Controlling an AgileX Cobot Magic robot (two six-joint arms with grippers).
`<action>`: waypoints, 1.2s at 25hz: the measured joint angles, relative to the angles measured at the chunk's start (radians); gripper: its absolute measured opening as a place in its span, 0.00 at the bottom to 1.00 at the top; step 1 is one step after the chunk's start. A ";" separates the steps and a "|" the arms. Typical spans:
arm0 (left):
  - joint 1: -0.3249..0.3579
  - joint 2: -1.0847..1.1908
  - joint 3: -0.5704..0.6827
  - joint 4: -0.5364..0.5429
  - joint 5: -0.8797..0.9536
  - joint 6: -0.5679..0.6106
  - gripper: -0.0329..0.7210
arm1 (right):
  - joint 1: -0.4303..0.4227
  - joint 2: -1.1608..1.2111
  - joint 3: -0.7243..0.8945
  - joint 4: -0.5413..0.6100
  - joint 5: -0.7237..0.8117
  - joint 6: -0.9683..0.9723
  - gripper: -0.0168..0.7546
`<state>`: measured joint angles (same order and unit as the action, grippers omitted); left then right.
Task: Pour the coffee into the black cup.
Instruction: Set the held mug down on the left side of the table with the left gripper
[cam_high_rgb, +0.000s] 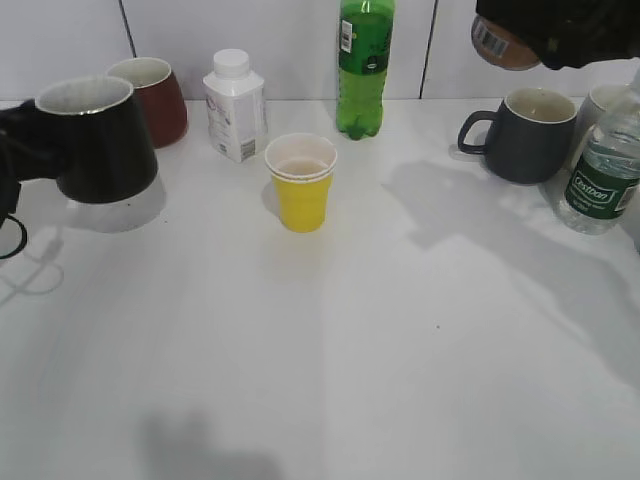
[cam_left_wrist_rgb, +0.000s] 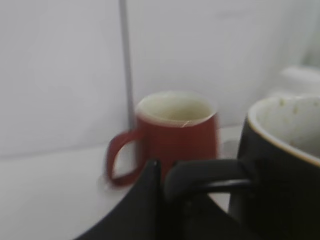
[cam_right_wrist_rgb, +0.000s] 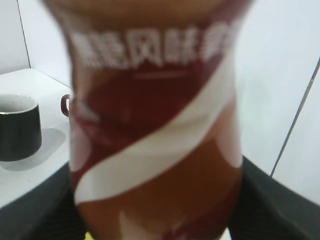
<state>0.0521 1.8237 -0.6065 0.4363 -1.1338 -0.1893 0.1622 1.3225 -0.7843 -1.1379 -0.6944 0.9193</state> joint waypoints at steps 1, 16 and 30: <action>0.000 0.016 0.000 -0.030 0.004 0.009 0.09 | 0.000 0.000 0.000 0.000 0.000 0.000 0.72; 0.005 0.169 -0.052 -0.131 0.001 0.084 0.09 | 0.000 0.000 0.000 0.000 -0.001 0.000 0.72; 0.005 0.213 -0.052 -0.129 -0.061 0.075 0.16 | 0.000 0.000 0.000 0.000 -0.002 0.001 0.72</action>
<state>0.0566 2.0365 -0.6584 0.3073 -1.1944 -0.1143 0.1622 1.3225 -0.7843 -1.1379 -0.6959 0.9201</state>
